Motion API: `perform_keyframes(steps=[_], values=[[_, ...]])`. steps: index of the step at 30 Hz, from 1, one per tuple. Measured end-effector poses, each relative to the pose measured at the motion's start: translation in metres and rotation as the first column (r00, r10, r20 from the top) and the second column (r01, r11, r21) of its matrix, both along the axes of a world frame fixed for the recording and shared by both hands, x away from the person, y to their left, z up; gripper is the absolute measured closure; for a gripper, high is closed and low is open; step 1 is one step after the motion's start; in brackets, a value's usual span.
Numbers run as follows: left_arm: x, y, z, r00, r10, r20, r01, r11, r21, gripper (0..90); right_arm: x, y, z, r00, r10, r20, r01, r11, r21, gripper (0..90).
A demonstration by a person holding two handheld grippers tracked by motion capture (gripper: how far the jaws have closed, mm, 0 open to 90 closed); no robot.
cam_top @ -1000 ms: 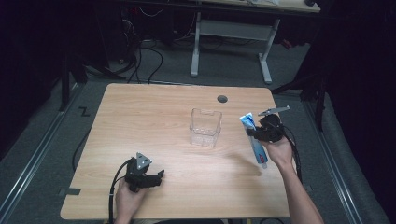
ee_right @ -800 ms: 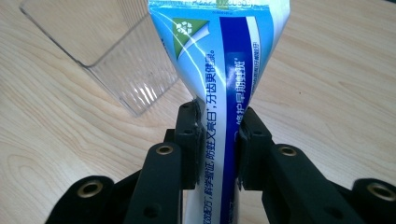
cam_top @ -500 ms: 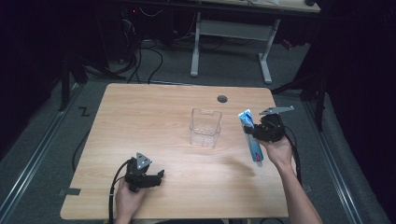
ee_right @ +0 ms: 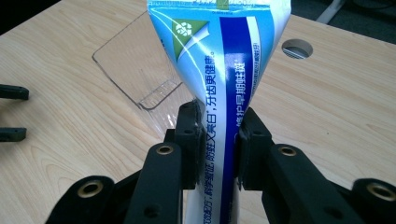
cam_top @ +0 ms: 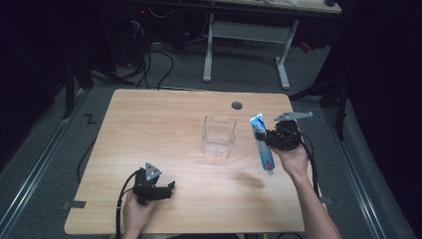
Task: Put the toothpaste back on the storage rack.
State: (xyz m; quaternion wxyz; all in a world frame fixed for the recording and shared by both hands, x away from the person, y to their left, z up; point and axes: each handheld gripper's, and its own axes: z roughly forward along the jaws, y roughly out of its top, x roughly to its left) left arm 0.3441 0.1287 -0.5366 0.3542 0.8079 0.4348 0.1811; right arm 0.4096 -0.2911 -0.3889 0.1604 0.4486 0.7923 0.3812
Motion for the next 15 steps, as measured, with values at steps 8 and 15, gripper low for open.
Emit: perform_keyframes(steps=[8, 15], values=[[0.0, 0.0, 0.0, 1.0, 0.0, 0.0, 0.0, 1.0, 0.0, 16.2, 0.001, 0.008, 0.003, 0.9996, 0.015, 0.024, -0.015, 1.0, 0.017, 74.1], [0.0, 0.0, 0.0, 1.0, 0.0, 0.0, 0.0, 1.0, 0.0, 16.2, -0.001, 0.014, 0.008, 0.9984, 0.028, 0.049, -0.03, 0.999, 0.045, 74.1]])
